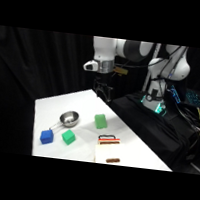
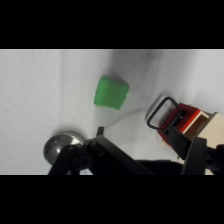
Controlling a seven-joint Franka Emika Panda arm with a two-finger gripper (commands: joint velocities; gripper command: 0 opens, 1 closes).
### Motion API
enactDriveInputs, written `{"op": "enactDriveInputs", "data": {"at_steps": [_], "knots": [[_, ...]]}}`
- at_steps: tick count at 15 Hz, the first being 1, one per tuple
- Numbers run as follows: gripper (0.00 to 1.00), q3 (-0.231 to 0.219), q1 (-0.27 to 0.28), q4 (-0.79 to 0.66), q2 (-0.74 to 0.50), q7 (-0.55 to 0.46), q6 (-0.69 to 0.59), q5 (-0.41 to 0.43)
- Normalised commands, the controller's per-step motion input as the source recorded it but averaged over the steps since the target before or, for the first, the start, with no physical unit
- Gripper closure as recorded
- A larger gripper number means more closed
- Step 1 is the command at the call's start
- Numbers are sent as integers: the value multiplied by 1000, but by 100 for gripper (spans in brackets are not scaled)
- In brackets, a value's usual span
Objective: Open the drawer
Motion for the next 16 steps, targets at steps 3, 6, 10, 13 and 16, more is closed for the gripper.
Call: {"op": "enactDriveInputs", "data": {"at_steps": [3, 6, 10, 13, 16], "knots": [[0, 34, 54, -172, 50, -37, 437, 173], [0, 45, 52, -123, 116, -40, 483, 155], [0, 51, 37, -65, 148, -39, 433, 139], [0, 57, 26, -29, 136, -56, 350, 159], [0, 68, 8, -34, 129, -88, 308, 188]]}}
